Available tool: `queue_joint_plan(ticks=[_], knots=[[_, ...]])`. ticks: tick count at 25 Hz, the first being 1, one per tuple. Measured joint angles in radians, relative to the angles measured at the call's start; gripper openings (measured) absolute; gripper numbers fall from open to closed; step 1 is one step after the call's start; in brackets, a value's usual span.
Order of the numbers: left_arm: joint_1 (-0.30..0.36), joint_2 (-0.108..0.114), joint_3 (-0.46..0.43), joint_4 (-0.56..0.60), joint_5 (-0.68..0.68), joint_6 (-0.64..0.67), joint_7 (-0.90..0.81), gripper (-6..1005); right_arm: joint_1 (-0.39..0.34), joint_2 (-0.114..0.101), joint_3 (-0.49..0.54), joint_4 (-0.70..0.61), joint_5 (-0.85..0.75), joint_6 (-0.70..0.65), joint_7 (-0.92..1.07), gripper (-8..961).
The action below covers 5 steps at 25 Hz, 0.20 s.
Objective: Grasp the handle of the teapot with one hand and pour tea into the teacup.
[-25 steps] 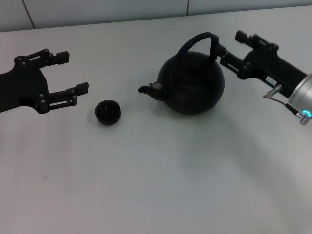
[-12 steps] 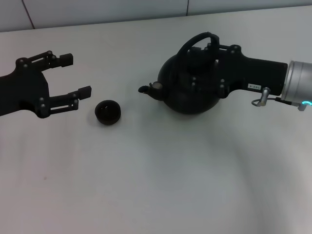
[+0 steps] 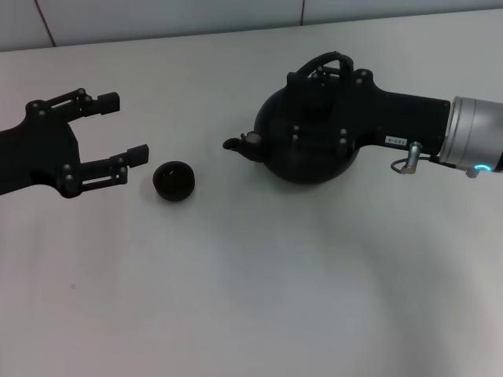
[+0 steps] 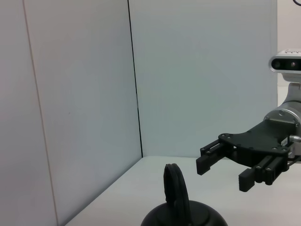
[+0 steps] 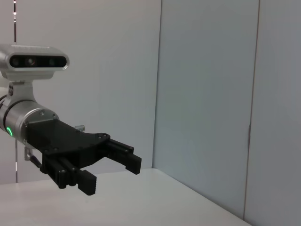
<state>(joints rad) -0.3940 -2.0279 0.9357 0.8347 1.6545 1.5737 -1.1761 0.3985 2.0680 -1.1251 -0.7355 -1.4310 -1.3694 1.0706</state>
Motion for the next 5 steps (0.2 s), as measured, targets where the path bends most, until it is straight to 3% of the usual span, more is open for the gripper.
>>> queue_joint_plan(ticks=[5], knots=[[0.004,0.0,0.0,0.0,0.0,0.0,0.0,802,-0.005,0.004,-0.003,0.005,-0.001,0.0,0.004,681]])
